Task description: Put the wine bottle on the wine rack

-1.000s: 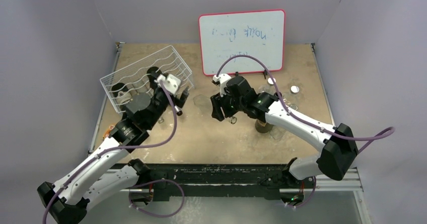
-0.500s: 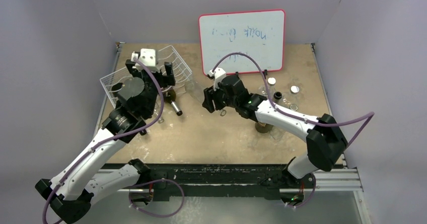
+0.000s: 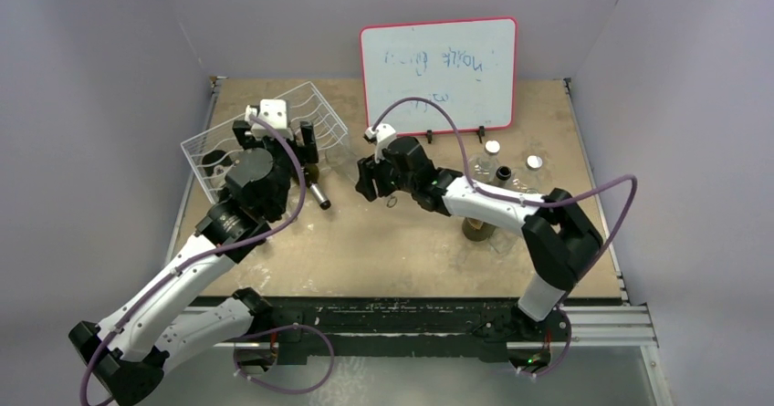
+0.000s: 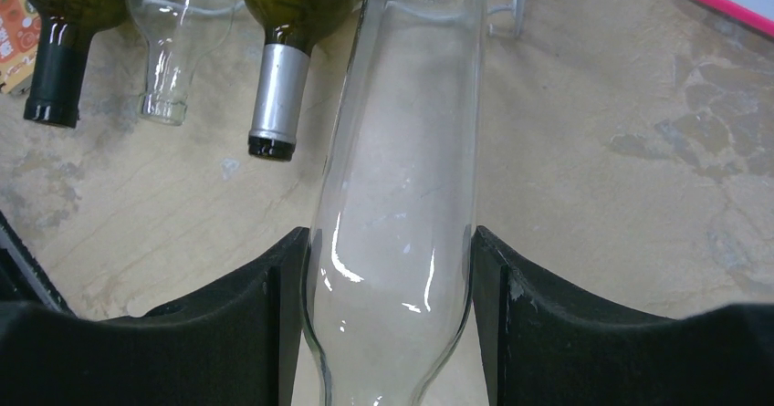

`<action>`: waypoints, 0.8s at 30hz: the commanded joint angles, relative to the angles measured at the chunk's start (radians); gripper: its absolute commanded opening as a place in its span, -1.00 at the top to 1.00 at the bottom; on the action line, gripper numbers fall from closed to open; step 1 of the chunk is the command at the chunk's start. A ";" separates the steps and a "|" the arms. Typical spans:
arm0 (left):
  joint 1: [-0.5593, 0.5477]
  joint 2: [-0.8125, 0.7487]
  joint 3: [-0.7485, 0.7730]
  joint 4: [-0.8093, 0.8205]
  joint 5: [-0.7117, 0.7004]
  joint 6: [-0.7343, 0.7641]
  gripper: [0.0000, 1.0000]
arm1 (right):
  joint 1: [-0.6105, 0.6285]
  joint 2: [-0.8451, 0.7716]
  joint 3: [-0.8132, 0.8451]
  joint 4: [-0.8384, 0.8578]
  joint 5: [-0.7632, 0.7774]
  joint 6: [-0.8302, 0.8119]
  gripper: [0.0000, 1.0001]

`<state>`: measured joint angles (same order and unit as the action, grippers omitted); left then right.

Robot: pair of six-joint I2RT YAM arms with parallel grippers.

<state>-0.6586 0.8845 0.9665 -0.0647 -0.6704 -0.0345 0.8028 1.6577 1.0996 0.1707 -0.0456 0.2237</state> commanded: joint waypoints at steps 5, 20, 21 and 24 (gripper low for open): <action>0.018 -0.011 -0.056 0.098 -0.212 -0.045 -0.61 | 0.001 0.102 0.150 0.227 0.015 0.019 1.00; 0.028 -0.054 -0.103 0.128 -0.247 -0.041 -0.61 | 0.018 0.383 0.284 0.611 0.186 0.071 1.00; 0.028 -0.053 -0.103 0.128 -0.246 -0.043 -0.61 | 0.018 0.403 0.304 0.616 0.192 0.060 1.00; 0.028 -0.046 -0.103 0.127 -0.240 -0.043 -0.61 | 0.018 0.449 0.358 0.624 0.187 0.029 1.00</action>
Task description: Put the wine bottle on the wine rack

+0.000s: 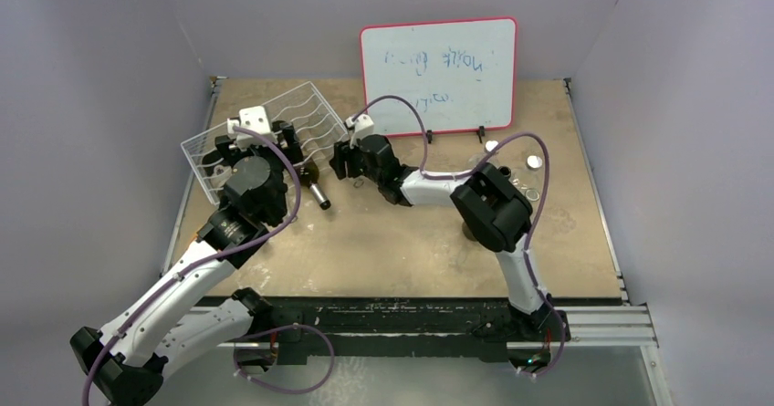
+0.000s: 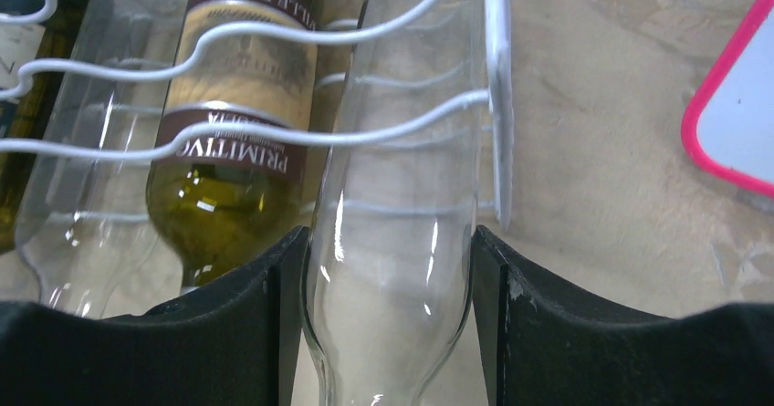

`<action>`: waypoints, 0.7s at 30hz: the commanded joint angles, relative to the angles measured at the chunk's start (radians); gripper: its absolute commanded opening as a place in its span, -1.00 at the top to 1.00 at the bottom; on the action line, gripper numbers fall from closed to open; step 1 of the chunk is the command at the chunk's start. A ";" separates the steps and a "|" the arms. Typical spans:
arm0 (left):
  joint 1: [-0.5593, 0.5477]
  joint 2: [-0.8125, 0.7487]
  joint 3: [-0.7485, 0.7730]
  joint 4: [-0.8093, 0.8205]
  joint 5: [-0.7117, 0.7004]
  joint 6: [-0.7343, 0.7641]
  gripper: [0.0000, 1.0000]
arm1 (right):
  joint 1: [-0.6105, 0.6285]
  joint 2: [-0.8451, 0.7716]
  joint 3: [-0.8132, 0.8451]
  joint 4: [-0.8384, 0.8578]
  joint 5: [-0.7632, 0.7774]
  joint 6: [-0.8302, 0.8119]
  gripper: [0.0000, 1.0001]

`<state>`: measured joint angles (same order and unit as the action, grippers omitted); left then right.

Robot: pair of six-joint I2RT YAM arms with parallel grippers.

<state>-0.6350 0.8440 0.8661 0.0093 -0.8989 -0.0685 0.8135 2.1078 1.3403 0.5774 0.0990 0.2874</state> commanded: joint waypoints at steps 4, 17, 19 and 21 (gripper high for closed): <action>0.005 -0.001 0.000 0.045 0.007 -0.014 -0.61 | 0.007 0.059 0.180 0.233 0.028 -0.058 1.00; 0.005 0.004 -0.002 0.037 0.021 -0.016 -0.61 | 0.007 0.200 0.346 0.153 0.048 -0.080 0.76; 0.006 0.004 -0.003 0.038 0.019 -0.014 -0.61 | 0.007 0.209 0.355 0.143 0.066 -0.083 0.64; 0.005 0.004 -0.003 0.037 0.018 -0.014 -0.61 | 0.007 0.214 0.353 0.143 0.077 -0.091 0.43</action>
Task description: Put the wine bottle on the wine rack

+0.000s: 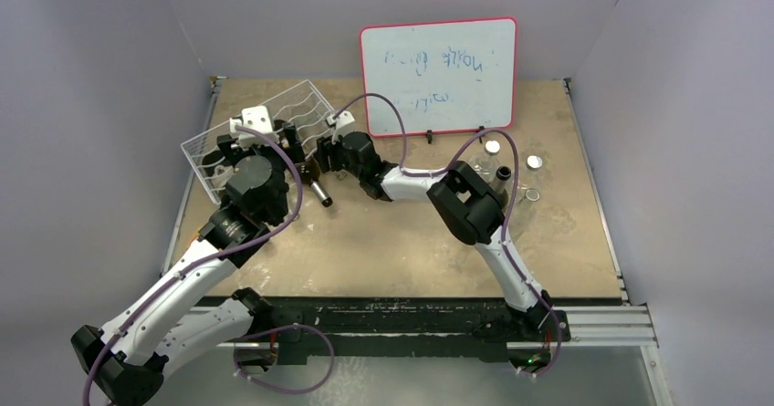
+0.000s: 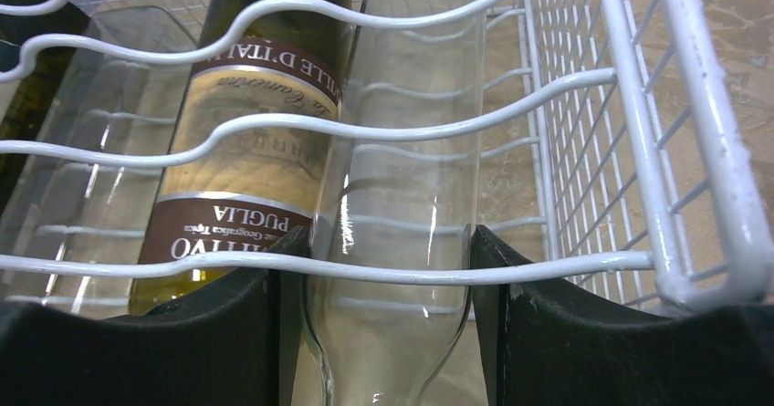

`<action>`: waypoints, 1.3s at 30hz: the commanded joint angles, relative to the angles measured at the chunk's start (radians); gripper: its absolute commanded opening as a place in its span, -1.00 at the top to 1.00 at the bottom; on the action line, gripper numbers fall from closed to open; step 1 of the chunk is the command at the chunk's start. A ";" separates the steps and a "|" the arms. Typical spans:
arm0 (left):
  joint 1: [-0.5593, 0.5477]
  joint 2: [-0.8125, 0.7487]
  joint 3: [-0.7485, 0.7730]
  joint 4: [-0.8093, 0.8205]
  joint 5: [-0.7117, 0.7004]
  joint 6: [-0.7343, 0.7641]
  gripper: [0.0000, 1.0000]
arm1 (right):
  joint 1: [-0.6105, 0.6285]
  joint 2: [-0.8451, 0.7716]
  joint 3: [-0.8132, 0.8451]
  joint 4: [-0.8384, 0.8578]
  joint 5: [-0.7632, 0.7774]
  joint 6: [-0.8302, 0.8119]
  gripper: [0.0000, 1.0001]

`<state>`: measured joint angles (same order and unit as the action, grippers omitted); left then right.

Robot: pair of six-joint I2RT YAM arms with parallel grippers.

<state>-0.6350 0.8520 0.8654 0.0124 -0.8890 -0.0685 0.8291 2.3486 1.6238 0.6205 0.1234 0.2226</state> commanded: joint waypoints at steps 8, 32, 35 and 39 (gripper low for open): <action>0.005 -0.004 -0.001 0.033 0.009 -0.008 -0.61 | -0.011 -0.023 0.078 0.048 0.051 -0.076 -0.06; 0.006 -0.049 0.002 0.035 0.026 0.001 -0.70 | -0.019 -0.582 -0.177 -0.471 0.160 -0.016 -0.62; 0.006 -0.057 0.003 0.034 0.044 -0.002 -0.71 | -0.021 -0.730 -0.244 -0.599 0.268 0.006 -0.61; 0.008 -0.075 -0.002 0.036 0.121 -0.001 -0.71 | -0.027 -0.919 -0.312 -0.749 0.412 0.046 -0.60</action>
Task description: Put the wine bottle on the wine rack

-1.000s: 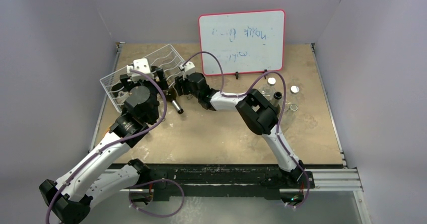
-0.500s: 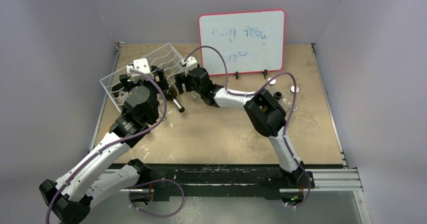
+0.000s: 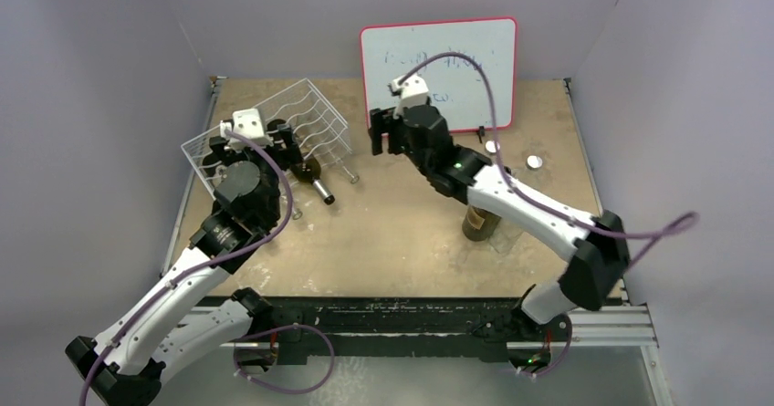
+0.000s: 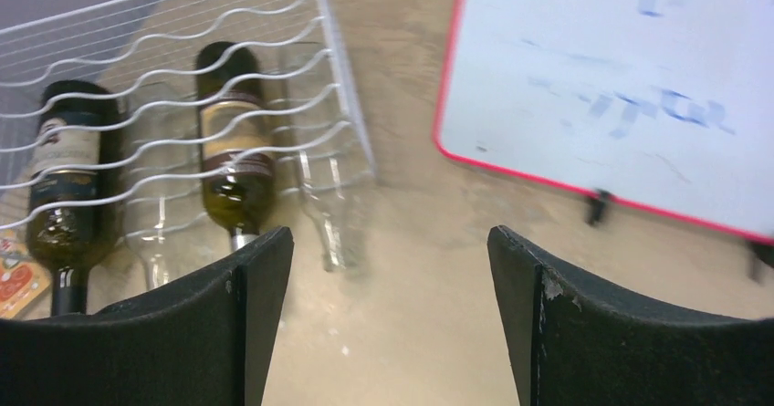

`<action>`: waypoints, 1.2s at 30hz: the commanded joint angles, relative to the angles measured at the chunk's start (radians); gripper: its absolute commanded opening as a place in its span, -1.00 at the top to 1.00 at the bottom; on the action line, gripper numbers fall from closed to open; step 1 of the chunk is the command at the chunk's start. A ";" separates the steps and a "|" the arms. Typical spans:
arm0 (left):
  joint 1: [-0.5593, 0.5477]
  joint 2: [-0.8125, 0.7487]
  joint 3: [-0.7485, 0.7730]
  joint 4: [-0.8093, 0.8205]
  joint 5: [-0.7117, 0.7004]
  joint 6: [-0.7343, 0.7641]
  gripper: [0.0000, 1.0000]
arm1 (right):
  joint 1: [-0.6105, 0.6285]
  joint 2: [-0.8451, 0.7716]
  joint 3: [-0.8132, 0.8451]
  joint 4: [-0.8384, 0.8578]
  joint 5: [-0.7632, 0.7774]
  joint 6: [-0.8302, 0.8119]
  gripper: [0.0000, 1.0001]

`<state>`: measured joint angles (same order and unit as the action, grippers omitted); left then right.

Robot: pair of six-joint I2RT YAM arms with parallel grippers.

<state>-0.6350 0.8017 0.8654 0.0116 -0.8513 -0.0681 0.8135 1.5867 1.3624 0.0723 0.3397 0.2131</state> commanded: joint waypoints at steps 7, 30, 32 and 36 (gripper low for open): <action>0.008 -0.036 -0.012 0.044 0.204 -0.005 -0.70 | -0.014 -0.403 -0.073 -0.476 0.439 0.161 -0.60; 0.008 0.018 -0.024 0.045 0.671 0.021 -0.65 | -0.016 -0.641 -0.202 -0.797 0.553 0.430 -0.51; 0.008 0.022 -0.025 0.044 0.688 0.021 -0.65 | -0.017 -0.640 -0.215 -0.803 0.553 0.433 -0.39; 0.008 0.023 -0.025 0.044 0.724 0.025 -0.64 | -0.017 -0.646 -0.234 -0.816 0.559 0.444 -0.10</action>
<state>-0.6350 0.8280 0.8337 0.0196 -0.1955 -0.0589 0.7990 0.9508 1.1385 -0.7231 0.8719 0.6220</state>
